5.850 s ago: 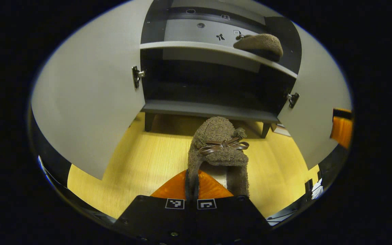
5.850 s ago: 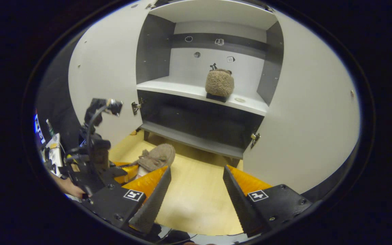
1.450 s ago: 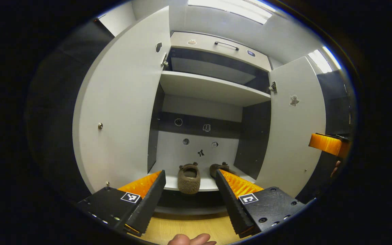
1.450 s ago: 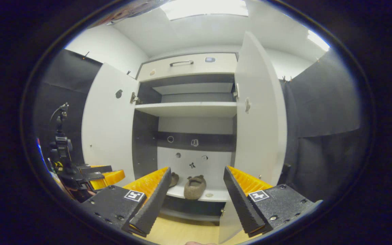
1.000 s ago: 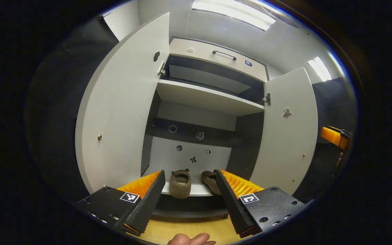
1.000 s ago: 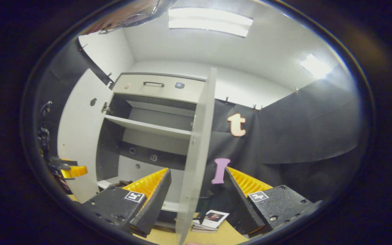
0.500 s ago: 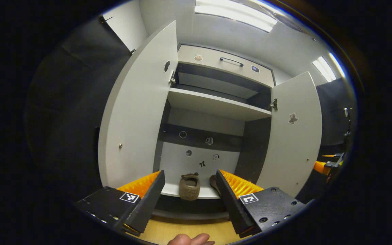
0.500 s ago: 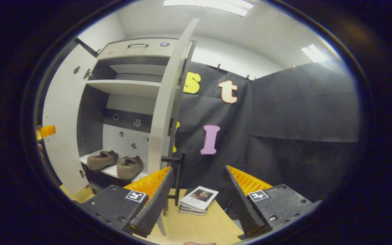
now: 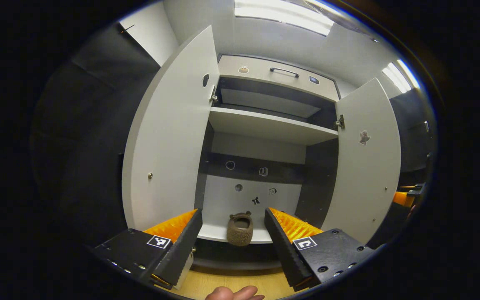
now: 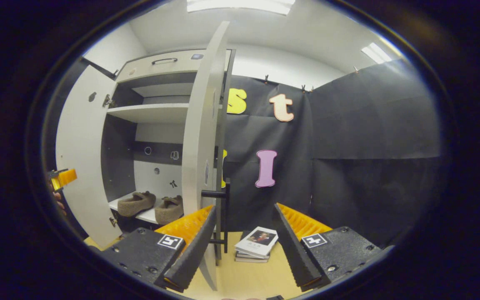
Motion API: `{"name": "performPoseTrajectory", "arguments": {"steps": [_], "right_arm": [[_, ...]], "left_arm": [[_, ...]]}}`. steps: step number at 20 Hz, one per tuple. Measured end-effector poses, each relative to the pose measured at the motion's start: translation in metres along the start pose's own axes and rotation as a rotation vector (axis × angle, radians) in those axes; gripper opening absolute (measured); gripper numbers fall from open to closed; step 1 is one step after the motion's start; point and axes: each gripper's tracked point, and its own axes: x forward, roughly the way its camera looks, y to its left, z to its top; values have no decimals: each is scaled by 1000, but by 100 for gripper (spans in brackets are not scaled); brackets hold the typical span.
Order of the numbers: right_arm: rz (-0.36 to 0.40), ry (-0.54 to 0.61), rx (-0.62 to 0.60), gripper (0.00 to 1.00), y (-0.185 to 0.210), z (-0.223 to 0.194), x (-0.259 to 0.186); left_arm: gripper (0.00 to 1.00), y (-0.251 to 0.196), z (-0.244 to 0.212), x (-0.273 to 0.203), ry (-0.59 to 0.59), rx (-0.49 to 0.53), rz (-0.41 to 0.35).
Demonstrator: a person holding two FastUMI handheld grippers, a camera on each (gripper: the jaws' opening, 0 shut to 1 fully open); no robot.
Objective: Grab one shoe with the right hand and put it into the shoe cabinet, grab the other shoe with the left hand and put it into the shoe cabinet; then close the right door with the right hand and the left door with the left hand.
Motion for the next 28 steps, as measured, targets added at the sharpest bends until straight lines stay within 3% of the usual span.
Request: {"name": "performPoseTrajectory", "arguments": {"steps": [8, 21, 28], "right_arm": [[148, -21, -20, 89, 62, 2, 6], [224, -33, -57, 89, 109, 10, 30], [365, -55, -118, 89, 167, 1, 31]], "left_arm": [[91, 7, -5, 4, 5, 11, 13], [91, 33, -7, -3, 30, 20, 82], [90, 40, -7, -4, 33, 29, 107]]}}
